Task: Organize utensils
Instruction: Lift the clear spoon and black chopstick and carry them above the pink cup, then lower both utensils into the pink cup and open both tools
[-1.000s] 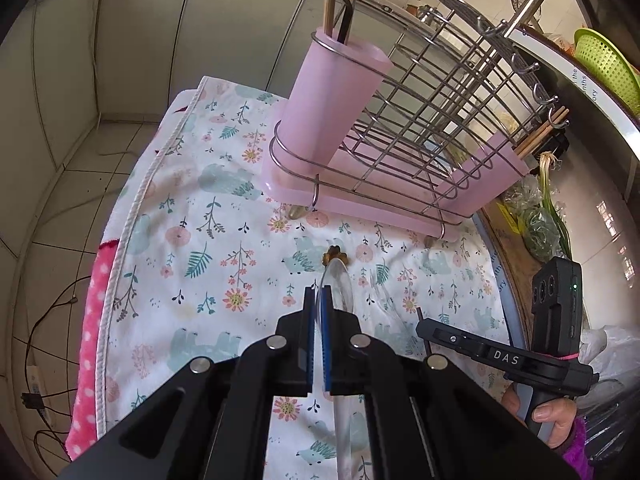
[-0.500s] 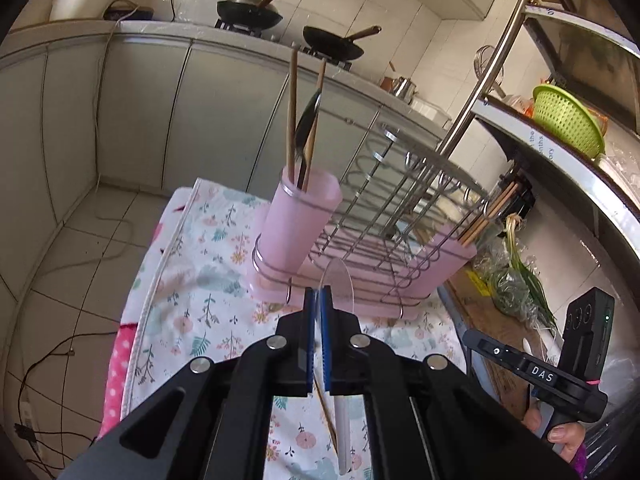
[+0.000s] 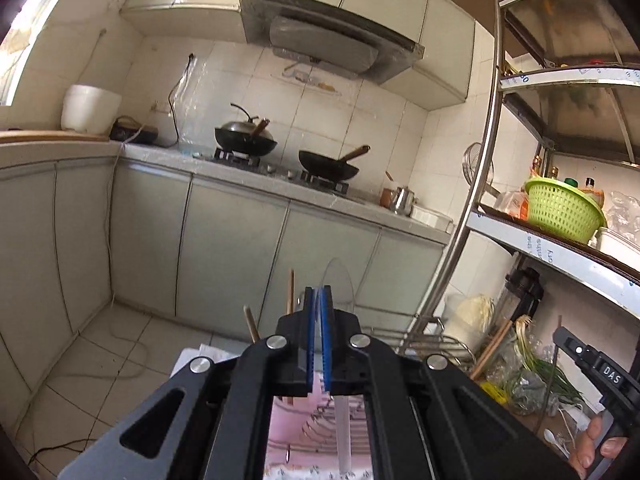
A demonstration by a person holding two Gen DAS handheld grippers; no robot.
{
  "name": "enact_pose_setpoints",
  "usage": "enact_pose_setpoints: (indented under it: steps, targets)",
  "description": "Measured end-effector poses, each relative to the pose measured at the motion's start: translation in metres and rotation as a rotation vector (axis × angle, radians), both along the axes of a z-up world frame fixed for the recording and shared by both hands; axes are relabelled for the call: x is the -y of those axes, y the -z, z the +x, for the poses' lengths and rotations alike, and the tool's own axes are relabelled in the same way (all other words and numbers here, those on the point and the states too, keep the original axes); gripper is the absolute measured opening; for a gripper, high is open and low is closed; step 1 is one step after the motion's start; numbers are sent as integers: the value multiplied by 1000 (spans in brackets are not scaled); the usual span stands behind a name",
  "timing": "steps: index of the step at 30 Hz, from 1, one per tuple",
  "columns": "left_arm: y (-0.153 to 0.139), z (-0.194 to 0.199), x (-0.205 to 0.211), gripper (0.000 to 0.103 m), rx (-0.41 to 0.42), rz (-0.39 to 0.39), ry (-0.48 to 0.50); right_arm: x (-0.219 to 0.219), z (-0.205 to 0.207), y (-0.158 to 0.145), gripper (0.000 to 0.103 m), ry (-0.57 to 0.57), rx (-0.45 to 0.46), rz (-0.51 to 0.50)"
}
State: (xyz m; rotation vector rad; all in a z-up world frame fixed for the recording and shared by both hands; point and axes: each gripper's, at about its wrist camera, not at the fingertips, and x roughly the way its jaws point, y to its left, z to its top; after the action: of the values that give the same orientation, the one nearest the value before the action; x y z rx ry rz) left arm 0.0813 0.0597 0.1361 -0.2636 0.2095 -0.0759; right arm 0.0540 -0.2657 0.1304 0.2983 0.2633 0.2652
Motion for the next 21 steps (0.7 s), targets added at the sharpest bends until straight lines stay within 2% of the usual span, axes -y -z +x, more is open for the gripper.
enact_pose_setpoints:
  steps: [3,7,11,21]
  targets:
    - [-6,12,8,2,74,54,-77,4,9,-9,5,38,52,-16]
    - [-3,28,26,2,157,162,-170,5,24,-10,5,49,74,-16]
    - [9,45,41,2,181,253,-200,7,39,-5,5,52,76,-12]
    - [57,48,50,2,130,248,-193,10,64,-1,5,68,129,2]
